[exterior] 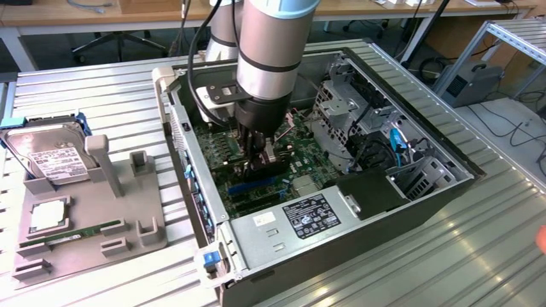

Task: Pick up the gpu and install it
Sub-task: 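Insert the gpu into the slot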

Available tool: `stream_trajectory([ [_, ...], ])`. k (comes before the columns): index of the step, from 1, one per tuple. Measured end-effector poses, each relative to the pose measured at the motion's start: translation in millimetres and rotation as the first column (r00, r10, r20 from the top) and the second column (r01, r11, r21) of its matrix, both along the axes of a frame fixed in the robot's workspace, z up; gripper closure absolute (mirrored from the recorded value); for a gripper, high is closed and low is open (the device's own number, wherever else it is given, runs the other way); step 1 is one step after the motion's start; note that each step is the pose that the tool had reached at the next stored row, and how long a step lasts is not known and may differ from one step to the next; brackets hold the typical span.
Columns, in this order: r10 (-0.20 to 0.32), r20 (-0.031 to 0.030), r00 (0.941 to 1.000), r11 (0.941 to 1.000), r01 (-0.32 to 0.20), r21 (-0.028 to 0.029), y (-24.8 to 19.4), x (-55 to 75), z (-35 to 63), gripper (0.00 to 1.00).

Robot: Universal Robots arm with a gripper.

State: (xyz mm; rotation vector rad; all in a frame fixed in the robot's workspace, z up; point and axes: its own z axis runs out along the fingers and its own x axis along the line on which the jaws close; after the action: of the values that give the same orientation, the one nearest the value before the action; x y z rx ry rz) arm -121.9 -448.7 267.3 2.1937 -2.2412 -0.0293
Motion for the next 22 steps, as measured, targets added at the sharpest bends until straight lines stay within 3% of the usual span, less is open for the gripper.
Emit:
stream_trajectory([
  [9,0.0,-0.0003,1.0,1.0,0.0,-0.0024,-0.9,0.0,-5.2,0.73],
  [22,-0.008,0.0003,1.0,1.0,0.008,-0.0034,-0.8,0.2,-4.2,0.73],
])
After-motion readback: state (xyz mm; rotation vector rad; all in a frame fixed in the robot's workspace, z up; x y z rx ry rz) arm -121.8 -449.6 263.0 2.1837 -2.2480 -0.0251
